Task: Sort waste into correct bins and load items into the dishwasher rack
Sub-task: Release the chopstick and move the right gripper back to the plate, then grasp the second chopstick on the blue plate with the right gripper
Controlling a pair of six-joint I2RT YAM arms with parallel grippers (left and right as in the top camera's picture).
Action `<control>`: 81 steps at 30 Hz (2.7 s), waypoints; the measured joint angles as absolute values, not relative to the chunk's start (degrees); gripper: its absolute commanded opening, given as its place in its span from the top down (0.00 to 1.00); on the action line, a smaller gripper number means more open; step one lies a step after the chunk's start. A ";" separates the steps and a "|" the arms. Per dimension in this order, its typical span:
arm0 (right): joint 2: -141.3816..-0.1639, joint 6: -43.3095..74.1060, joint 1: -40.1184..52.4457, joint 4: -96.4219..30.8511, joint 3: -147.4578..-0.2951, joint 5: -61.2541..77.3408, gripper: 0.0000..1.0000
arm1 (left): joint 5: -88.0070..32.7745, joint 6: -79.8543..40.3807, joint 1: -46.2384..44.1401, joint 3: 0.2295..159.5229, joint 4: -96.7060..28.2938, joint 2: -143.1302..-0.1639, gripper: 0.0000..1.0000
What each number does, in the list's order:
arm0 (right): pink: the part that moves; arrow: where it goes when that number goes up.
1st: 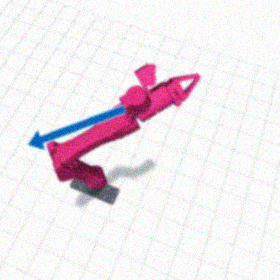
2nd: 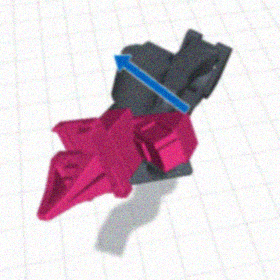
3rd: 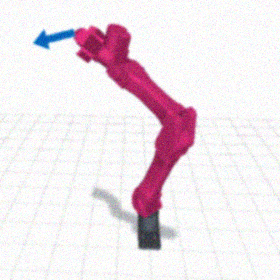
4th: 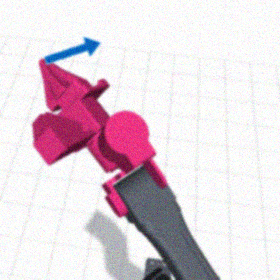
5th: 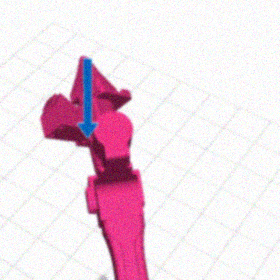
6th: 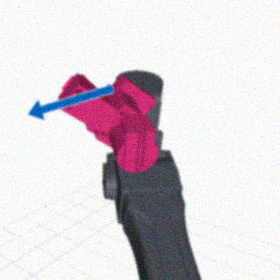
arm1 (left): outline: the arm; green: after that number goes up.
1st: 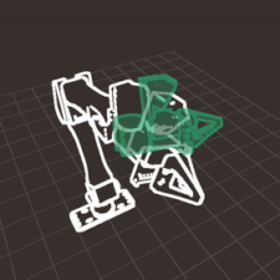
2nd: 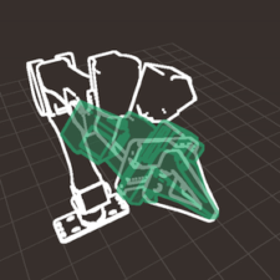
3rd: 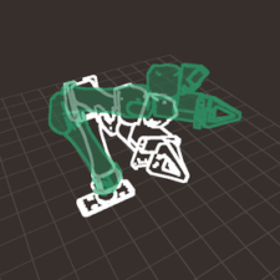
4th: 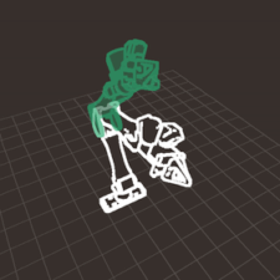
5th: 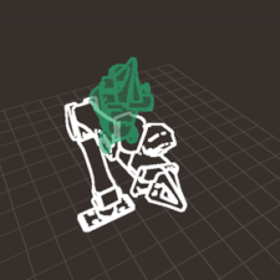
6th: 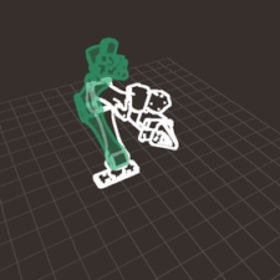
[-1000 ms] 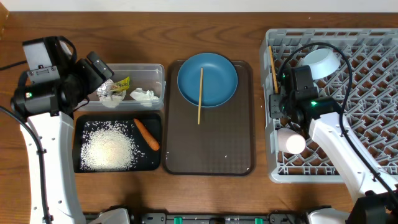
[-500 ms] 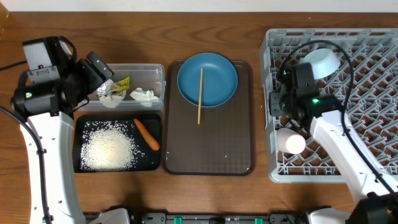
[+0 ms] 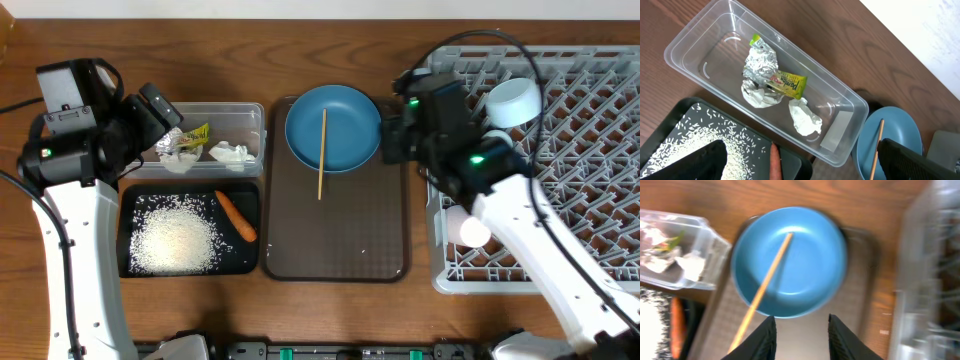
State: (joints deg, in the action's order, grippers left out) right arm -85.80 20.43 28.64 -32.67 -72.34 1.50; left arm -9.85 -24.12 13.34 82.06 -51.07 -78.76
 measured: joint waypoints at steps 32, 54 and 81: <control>-105.27 37.98 44.84 -27.97 -72.29 -3.57 0.63 | -9.87 -24.12 13.34 82.06 -51.07 -78.76 0.02; -105.27 38.59 46.48 -29.39 -72.29 -5.04 0.66 | -9.87 -24.12 13.34 82.06 -51.07 -78.76 0.02; -105.27 37.87 46.30 -34.39 -72.29 -10.17 0.69 | -9.87 -24.12 13.34 82.06 -51.07 -78.76 0.02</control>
